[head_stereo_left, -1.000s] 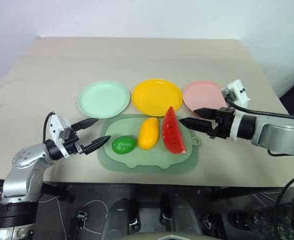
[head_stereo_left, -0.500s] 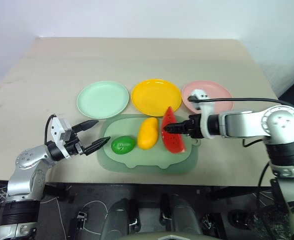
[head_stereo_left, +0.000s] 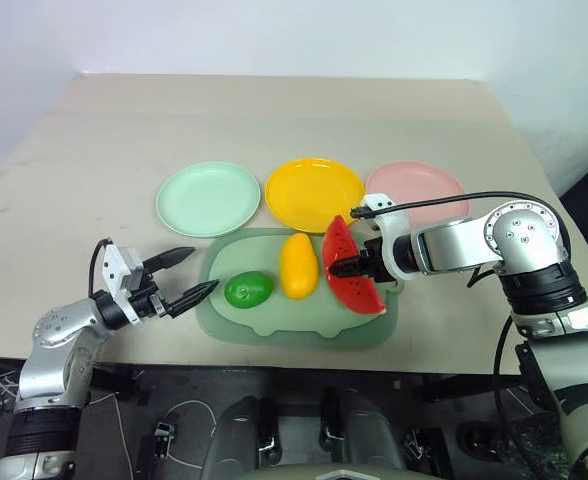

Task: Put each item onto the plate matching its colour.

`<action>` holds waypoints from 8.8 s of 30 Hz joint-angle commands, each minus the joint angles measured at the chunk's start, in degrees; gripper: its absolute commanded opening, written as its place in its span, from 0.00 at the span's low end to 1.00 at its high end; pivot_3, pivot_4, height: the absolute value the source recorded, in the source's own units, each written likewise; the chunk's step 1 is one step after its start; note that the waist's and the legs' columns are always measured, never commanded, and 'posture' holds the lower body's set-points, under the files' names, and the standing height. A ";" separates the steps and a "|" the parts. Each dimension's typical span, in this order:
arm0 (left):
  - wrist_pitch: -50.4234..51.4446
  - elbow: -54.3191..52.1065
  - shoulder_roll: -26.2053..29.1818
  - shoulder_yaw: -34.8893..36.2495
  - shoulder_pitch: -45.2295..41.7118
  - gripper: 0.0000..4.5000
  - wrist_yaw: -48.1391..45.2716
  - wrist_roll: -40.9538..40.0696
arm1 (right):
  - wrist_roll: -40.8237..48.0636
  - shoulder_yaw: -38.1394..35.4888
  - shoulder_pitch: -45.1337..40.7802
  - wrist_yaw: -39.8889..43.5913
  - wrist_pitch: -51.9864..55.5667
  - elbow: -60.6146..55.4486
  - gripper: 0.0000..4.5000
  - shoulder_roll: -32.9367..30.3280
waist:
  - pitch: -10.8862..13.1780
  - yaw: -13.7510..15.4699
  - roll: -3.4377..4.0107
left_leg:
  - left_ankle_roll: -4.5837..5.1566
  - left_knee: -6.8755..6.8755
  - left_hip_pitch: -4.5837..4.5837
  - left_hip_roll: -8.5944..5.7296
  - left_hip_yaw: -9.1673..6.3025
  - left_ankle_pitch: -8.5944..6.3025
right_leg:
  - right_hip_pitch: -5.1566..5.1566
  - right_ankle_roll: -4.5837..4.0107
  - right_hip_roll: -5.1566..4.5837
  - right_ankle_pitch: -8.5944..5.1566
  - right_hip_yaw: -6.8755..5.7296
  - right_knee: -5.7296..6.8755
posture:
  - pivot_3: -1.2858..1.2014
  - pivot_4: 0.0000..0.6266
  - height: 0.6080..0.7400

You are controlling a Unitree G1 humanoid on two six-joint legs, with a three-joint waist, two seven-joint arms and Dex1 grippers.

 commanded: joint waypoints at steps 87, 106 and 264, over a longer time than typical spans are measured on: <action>5.42 -6.12 3.04 0.88 -3.03 1.00 1.92 -0.36 | -26.37 -22.29 -3.52 26.46 9.15 -2.25 0.99 18.22 | -0.03 -1.78 0.18 | -0.16 -0.03 -0.06 0.08 0.23 0.08 | -0.42 -0.04 -0.02 0.01 0.12 0.37 | 0.52 0.24 0.67; 5.13 -4.09 2.32 -0.27 -4.72 1.00 1.90 0.55 | -7.44 -13.17 -3.24 -0.63 9.15 4.30 0.99 25.34 | -0.04 -1.75 0.17 | -0.15 -0.02 -0.02 0.09 0.25 0.08 | -0.37 -0.02 0.09 0.00 0.13 0.44 | 0.52 0.24 0.67; 12.38 5.48 2.25 -7.74 -25.33 0.61 -3.36 5.85 | -59.43 -17.35 30.39 69.27 -44.99 -31.44 1.00 2.29 | -0.05 0.09 0.11 | -0.01 0.60 -0.14 0.11 -0.19 0.00 | -0.09 -0.19 -0.06 -0.22 -0.12 0.46 | 0.52 0.24 0.67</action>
